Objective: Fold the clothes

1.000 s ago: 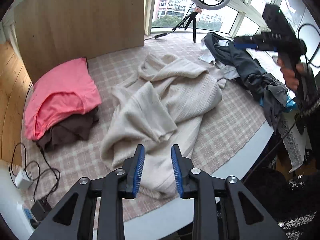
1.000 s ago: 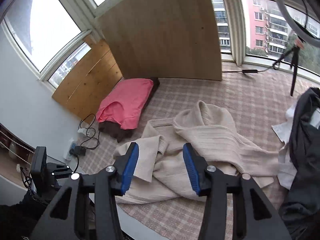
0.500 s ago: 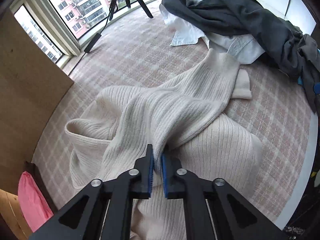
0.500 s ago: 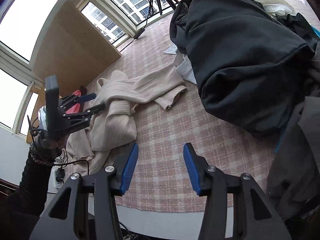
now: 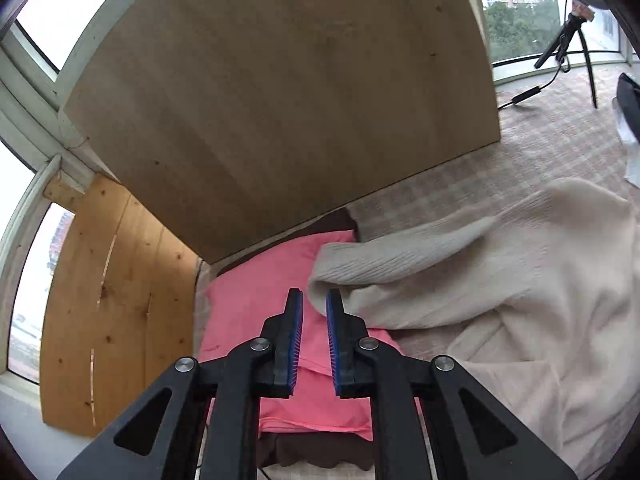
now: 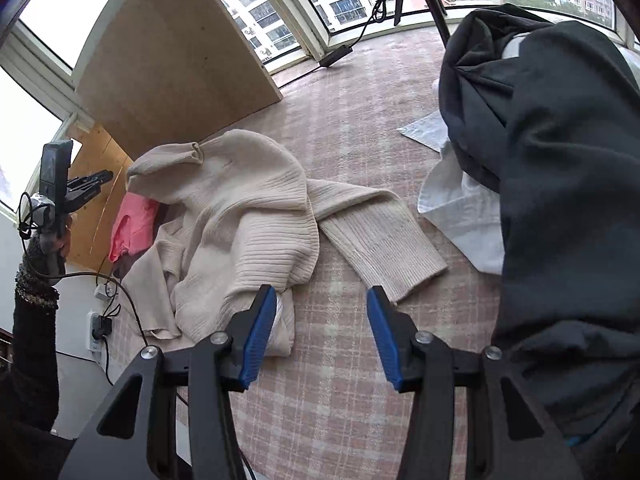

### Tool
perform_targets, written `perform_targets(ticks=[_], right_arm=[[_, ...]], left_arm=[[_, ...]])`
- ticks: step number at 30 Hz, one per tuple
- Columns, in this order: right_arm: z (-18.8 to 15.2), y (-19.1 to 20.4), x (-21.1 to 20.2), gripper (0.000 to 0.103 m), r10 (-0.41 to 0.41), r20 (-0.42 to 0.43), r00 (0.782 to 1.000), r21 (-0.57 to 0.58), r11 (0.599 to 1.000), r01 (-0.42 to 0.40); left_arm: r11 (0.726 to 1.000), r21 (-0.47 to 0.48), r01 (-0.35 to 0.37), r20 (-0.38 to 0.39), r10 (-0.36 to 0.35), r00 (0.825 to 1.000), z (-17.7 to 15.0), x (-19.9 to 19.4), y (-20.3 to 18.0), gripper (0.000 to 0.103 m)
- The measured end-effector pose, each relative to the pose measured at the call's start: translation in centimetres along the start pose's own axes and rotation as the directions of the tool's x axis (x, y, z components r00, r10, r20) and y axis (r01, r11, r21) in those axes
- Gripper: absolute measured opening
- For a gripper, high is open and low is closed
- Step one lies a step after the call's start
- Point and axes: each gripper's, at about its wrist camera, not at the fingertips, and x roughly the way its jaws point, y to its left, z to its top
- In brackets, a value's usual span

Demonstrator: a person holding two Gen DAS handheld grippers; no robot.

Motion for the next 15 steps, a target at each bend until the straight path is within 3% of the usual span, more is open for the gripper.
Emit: perform_targets(ticks=[2,4,6,8,10,12,15], right_arm=[[1.1,0.1,1.3,0.047,0.000,-0.017,1.000,-0.019,1.000,0.000],[2.0,-0.2,2.5,0.047,0.002,-0.035,0.999,-0.027,1.000,-0.003],[2.4,-0.8,3.4,0.047,-0.003,-0.054,0.999,-0.009,1.000,0.002],[2.4,-1.4,3.9,0.047,0.016,-0.063,0.998,0.018,1.000,-0.015],[2.0,-2.1,3.9,0.047,0.024,-0.065,0.998,0.047,0.999,-0.021],[1.5,-2.8,3.5,0.047,0.031,-0.061,0.998,0.070,0.997,-0.027],[0.5,-3.5,2.8,0.047,0.034,-0.046,0.998,0.087,0.996,-0.030]], left_arm=[[0.987,0.059,0.151,0.028,-0.153,0.988,0.0,-1.2,-3.0,0.038],[0.942,0.147,0.302,0.032,-0.310,0.950,0.4,-2.0,-7.1,0.045],[0.894,0.250,0.372,0.012,-0.386,0.922,1.9,-1.8,-12.4,0.052],[0.867,0.340,0.364,-0.009,-0.384,0.923,3.5,-0.9,-17.5,0.053],[0.844,0.439,0.307,-0.020,-0.333,0.943,5.0,0.8,-21.6,0.053],[0.827,0.503,0.254,-0.029,-0.277,0.960,6.2,3.1,-23.8,0.053],[0.797,0.534,0.282,-0.112,-0.264,0.958,7.3,6.7,-24.7,0.054]])
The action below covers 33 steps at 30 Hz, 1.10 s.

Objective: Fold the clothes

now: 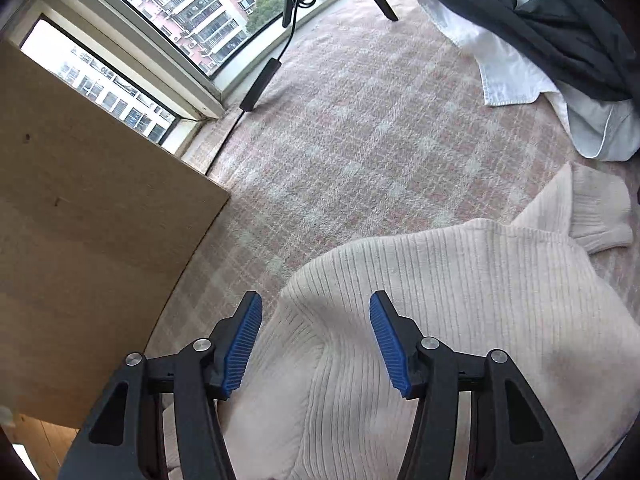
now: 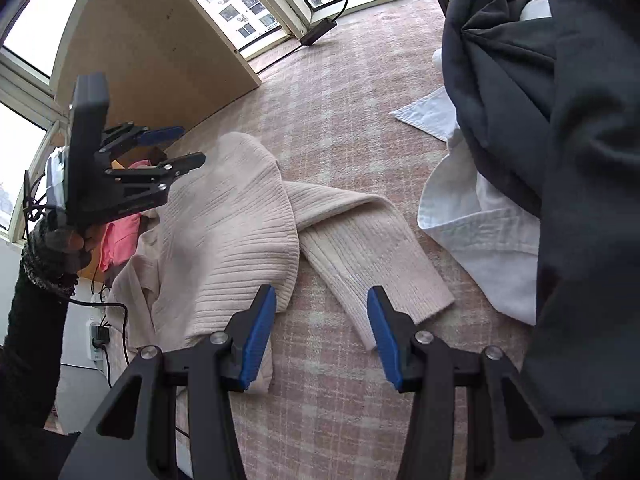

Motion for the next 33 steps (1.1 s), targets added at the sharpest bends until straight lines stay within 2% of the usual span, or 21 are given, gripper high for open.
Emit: perform_targets(ticks=[2,4,6,7,8,9,12,14,16,18,20,21,23,25,29,31,33], right_arm=[[-0.6,-0.5,-0.5,0.049,0.002,0.010,1.000,0.017,1.000,-0.002],[-0.9,-0.9,-0.8,0.051,0.002,0.023,1.000,0.035,0.999,-0.003],[-1.0,-1.0,-0.8,0.051,-0.007,0.029,1.000,0.037,0.999,0.006],[-1.0,-0.9,-0.7,0.052,-0.014,0.028,0.999,0.035,0.999,0.013],[-0.9,-0.9,-0.6,0.052,-0.019,0.026,0.999,0.035,0.999,0.018],[-0.8,-0.8,-0.3,0.052,-0.018,0.023,1.000,0.039,0.999,0.017],[-0.4,-0.6,0.3,0.052,-0.013,0.009,1.000,0.048,0.999,0.013],[-0.1,0.0,0.3,0.052,-0.012,0.007,1.000,0.034,0.999,0.012],[0.4,0.9,0.2,0.052,-0.005,0.009,1.000,-0.003,1.000,0.005],[0.7,2.1,0.1,0.052,0.003,0.013,1.000,-0.062,0.998,-0.003],[1.1,3.6,0.4,0.052,0.022,0.012,1.000,-0.126,0.992,-0.020],[1.4,4.3,0.6,0.052,0.032,0.011,0.999,-0.158,0.987,-0.029],[2.2,6.1,1.5,0.052,0.067,0.000,0.998,-0.225,0.972,-0.065],[2.9,8.2,2.5,0.052,0.103,-0.013,0.995,-0.300,0.948,-0.102],[4.9,12.1,4.6,0.052,0.154,-0.065,0.986,-0.396,0.903,-0.167],[6.0,13.8,5.8,0.052,0.189,-0.106,0.976,-0.421,0.881,-0.216],[7.1,14.9,7.5,0.052,0.231,-0.165,0.959,-0.418,0.864,-0.280]], left_arm=[[0.999,0.016,0.051,-0.055,-0.050,0.997,-0.2,2.1,0.2,0.056],[0.998,0.010,0.067,-0.040,-0.066,0.997,-0.5,2.7,0.5,0.067],[0.997,0.010,0.081,-0.009,-0.081,0.997,-0.9,2.6,0.8,0.069],[0.994,0.007,0.109,0.012,-0.109,0.994,-1.1,2.3,0.7,0.048],[0.994,0.005,0.112,0.014,-0.112,0.994,-1.5,2.1,0.5,0.004],[0.994,0.004,0.112,0.013,-0.112,0.994,-1.8,1.8,0.2,0.007],[0.991,-0.025,0.134,0.029,-0.133,0.991,-3.3,-0.1,0.2,0.006],[0.985,-0.095,0.141,0.091,-0.133,0.987,-5.3,-3.5,1.6,0.006],[0.975,-0.190,0.115,0.164,-0.084,0.983,-8.6,-8.2,3.9,0.006],[0.948,-0.297,0.112,0.235,-0.041,0.971,-12.9,-12.8,6.8,0.006],[0.896,-0.427,0.126,0.251,-0.017,0.968,-18.0,-14.9,9.8,0.006],[0.864,-0.488,0.127,0.244,-0.005,0.970,-20.5,-15.4,11.2,0.006],[0.823,-0.562,0.080,0.187,0.032,0.982,-25.8,-15.3,11.7,0.006],[0.789,-0.613,0.046,0.107,0.025,0.994,-30.2,-13.8,11.2,0.006],[0.715,-0.699,0.031,0.051,0.006,0.999,-35.1,-11.5,9.6,0.006],[0.683,-0.729,0.045,0.058,-0.005,0.998,-36.3,-11.0,9.2,0.006],[0.676,-0.735,0.045,0.060,-0.001,0.998,-36.6,-10.8,8.8,0.006]])
